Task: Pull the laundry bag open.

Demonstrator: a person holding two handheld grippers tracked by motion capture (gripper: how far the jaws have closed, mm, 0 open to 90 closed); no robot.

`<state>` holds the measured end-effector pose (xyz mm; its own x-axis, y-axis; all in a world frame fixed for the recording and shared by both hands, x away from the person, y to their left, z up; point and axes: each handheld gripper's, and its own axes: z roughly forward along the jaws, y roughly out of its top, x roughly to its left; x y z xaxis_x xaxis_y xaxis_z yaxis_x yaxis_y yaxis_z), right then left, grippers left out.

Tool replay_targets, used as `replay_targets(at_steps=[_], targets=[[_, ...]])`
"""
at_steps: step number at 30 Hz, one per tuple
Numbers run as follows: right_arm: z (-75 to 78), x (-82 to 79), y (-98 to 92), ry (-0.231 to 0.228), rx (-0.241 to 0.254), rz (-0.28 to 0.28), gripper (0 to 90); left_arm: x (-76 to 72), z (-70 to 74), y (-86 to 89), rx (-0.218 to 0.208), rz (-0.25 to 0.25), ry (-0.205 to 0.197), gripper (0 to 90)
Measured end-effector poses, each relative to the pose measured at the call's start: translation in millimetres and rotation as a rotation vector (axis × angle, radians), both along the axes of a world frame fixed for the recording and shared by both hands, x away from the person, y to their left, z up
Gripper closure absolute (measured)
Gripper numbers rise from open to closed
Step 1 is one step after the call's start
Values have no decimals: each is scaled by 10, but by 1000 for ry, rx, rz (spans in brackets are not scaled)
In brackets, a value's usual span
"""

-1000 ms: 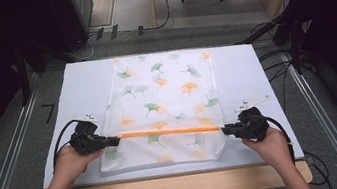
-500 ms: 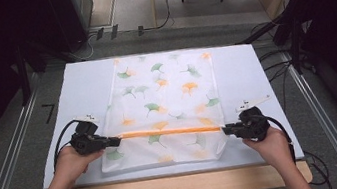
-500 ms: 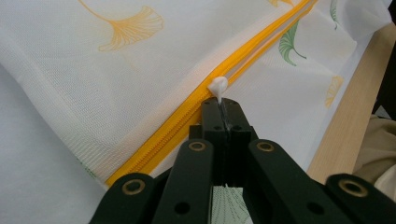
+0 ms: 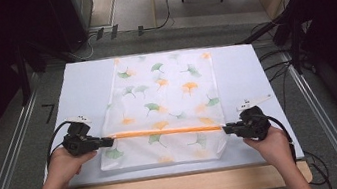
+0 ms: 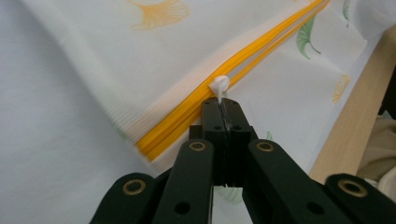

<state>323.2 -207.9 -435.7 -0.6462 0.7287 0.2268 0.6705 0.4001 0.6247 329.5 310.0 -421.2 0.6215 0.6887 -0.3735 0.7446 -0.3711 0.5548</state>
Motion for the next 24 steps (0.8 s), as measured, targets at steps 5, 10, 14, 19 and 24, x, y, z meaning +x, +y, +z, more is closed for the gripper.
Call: replay_targets(at_steps=[5, 10, 14, 19, 24], targets=[[-3, 0, 15, 1, -5, 3, 851, -8, -11, 27, 8, 1, 3, 900], [-6, -1, 5, 7, -9, -3, 851, -7, -13, 11, 7, -3, 4, 900], [-9, 1, 9, 5, -9, -2, 850, -11, -18, 8, 12, -3, 0, 900], [-8, 0, 3, 7, -8, -3, 850, -11, -23, 5, 6, -5, 3, 900], [-9, 0, 3, 10, -8, -6, 850, -10, -24, 6, 3, -6, 5, 900]])
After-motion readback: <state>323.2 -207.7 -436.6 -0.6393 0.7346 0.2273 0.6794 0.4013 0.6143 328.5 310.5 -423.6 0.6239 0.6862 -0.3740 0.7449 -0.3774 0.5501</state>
